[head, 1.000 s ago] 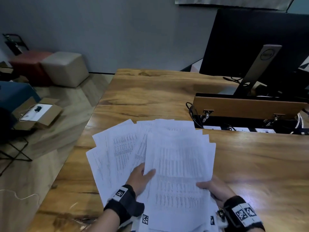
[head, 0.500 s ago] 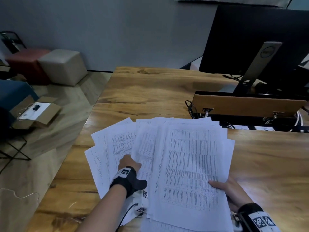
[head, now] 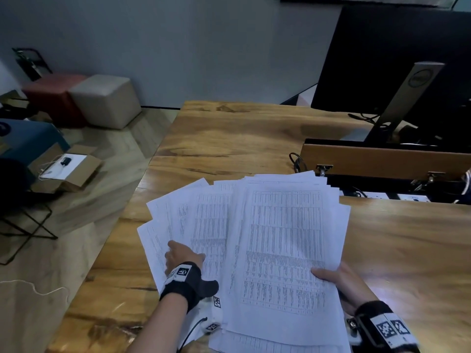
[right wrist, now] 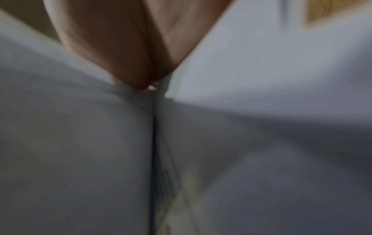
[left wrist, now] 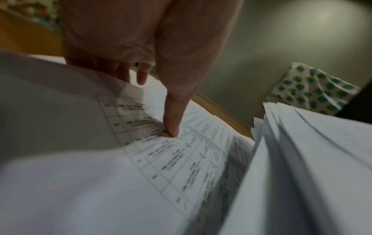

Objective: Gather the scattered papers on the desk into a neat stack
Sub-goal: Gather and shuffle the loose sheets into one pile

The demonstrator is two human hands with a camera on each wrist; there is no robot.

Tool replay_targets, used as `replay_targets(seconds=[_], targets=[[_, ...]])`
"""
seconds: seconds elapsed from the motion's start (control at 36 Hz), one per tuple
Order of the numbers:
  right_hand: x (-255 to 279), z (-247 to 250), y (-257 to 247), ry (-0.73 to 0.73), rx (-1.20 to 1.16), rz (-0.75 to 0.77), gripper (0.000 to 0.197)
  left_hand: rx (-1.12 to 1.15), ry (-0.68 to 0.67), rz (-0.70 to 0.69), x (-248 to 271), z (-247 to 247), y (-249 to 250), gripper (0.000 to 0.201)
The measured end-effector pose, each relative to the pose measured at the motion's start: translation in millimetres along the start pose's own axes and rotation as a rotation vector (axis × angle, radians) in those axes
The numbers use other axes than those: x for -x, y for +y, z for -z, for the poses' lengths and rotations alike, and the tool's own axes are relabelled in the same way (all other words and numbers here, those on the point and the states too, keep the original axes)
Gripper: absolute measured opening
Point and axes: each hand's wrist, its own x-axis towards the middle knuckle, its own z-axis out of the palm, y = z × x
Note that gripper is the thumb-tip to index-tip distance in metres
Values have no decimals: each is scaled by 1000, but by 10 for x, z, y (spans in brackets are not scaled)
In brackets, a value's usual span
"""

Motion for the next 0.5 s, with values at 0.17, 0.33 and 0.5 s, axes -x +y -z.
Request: replay_targets(seconds=[0.17, 0.33, 0.5], targets=[[-24, -15, 55, 6, 36, -18, 38, -123, 18, 49, 33, 44, 34, 75], [-47, -20, 92, 25, 61, -20, 44, 4, -14, 45, 9, 38, 79, 81], [-44, -14, 93, 29, 79, -25, 38, 74, -126, -44, 30, 131, 23, 60]])
